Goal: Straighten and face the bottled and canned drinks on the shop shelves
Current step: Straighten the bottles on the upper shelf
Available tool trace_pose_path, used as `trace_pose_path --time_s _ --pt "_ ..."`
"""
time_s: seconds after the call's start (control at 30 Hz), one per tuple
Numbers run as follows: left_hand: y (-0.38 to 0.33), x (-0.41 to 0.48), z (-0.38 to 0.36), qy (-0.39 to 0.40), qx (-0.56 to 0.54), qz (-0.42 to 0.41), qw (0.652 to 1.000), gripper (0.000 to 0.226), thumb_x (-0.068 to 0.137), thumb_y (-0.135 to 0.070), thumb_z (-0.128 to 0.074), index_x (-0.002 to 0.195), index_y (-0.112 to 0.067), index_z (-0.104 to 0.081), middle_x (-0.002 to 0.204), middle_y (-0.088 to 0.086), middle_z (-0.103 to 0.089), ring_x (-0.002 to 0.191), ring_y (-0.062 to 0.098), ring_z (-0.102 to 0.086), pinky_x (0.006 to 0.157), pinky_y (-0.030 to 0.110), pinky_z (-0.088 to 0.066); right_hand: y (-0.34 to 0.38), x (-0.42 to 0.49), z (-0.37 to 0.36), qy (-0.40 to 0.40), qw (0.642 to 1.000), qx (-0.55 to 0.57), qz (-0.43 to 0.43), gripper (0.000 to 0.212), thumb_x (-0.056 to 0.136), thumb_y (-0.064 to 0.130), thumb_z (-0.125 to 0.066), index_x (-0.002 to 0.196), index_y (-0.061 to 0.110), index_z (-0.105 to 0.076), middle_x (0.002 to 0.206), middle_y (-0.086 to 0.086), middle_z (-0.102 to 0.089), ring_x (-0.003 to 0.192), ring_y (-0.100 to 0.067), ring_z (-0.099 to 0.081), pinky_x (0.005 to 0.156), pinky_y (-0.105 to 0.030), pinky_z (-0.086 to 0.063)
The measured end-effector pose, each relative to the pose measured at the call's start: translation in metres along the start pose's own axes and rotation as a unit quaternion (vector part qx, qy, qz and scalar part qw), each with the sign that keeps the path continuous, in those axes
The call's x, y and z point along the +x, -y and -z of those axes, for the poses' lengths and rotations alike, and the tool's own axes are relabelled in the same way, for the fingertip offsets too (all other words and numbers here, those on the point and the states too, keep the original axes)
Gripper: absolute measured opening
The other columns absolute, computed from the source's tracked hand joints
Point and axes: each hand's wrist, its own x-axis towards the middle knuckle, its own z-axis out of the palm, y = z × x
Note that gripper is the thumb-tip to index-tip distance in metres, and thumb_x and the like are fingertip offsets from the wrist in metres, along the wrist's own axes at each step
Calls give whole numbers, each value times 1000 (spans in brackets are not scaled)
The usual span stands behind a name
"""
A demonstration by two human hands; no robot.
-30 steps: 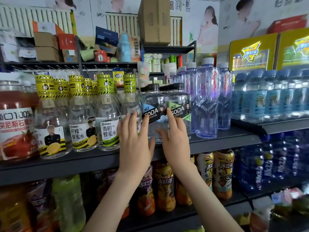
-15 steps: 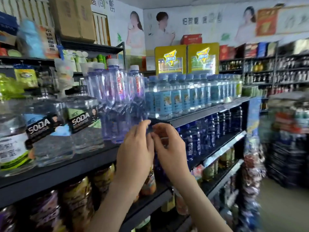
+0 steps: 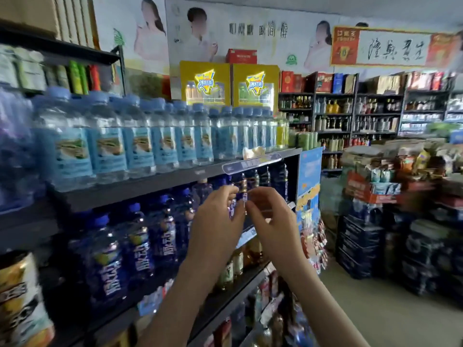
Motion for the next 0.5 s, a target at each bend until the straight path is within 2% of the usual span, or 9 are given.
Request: trace_pose_path --time_s 0.07,0.23,0.3,0.4,0.5 --pt "9 1 -33 17 11 31 999 28 95 -34 -51 120 -22 -57 116 -4 -62 101 11 -59 83 28 -49 -35 7 12 19 999 -17 -31 13 91 19 -60 104 21 -60 99 4 -64 84 -2 -60 73 -20 -50" --pt "62 -16 -89 46 48 125 990 28 93 -29 -55 118 -17 -59 110 -1 -65 91 8 -60 73 17 -43 -120 3 2 67 993 -32 -96 13 91 15 -59 104 18 -59 95 0 -64 83 -13 -62 71 -29 -52" --pt "84 -21 -106 53 55 165 983 28 92 -28 -58 117 -15 -59 108 0 -66 90 12 -61 74 21 -46 -150 -2 -13 79 989 -30 -121 12 90 12 -60 101 17 -59 93 -2 -64 82 -17 -62 71 -32 -52" --pt "111 -23 -128 50 64 214 973 29 90 -25 -61 117 -13 -59 107 3 -67 94 18 -63 79 29 -49 -185 -5 -34 103 983 -40 -148 11 89 12 -60 100 17 -60 90 0 -63 79 -10 -59 68 -22 -46" --pt "127 -16 -145 41 69 230 970 32 89 -22 -63 119 -12 -57 110 4 -67 97 19 -62 81 27 -47 -208 -1 -47 105 979 -30 -170 13 90 11 -60 100 18 -59 94 4 -63 82 -2 -57 68 -8 -42"
